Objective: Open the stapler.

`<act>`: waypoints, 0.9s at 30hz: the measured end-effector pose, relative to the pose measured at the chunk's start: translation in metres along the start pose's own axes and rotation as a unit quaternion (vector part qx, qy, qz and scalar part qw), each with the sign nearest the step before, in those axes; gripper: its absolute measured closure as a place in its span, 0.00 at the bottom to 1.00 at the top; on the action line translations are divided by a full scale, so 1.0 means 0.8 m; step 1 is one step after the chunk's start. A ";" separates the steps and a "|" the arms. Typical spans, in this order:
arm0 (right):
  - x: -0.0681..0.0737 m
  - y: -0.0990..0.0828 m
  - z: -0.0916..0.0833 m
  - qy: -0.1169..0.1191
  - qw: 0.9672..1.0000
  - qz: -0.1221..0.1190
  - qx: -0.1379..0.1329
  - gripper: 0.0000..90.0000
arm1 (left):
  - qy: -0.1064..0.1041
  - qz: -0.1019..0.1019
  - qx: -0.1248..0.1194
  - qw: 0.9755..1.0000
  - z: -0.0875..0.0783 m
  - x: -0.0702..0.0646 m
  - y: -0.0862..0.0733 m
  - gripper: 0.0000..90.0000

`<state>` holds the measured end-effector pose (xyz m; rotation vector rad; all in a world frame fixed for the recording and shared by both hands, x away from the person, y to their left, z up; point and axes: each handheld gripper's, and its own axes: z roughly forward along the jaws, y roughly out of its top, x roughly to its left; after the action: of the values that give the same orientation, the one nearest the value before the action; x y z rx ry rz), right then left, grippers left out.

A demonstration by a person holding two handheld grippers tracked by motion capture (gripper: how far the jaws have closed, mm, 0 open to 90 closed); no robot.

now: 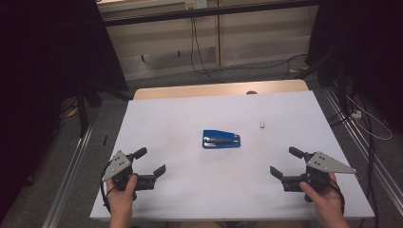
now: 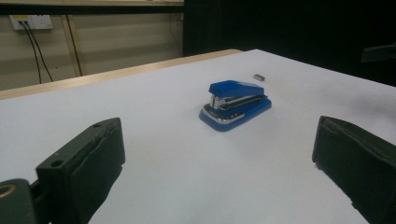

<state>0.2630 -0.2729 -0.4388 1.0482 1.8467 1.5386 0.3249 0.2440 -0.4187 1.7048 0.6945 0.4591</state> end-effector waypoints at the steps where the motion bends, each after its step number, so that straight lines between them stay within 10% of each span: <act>1: -0.001 0.000 0.000 -0.001 1.000 0.000 -0.001 0.03 | 0.000 0.001 0.000 1.000 0.000 0.000 0.000 0.03; 27: -0.010 0.012 0.029 -0.019 1.000 -0.023 0.007 0.04 | -0.026 -0.004 0.000 1.000 0.047 -0.002 0.015 0.03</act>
<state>0.2879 -0.2653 -0.4357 1.0265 1.8457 1.4706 0.3503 0.2138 -0.4161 1.7078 0.6636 0.4066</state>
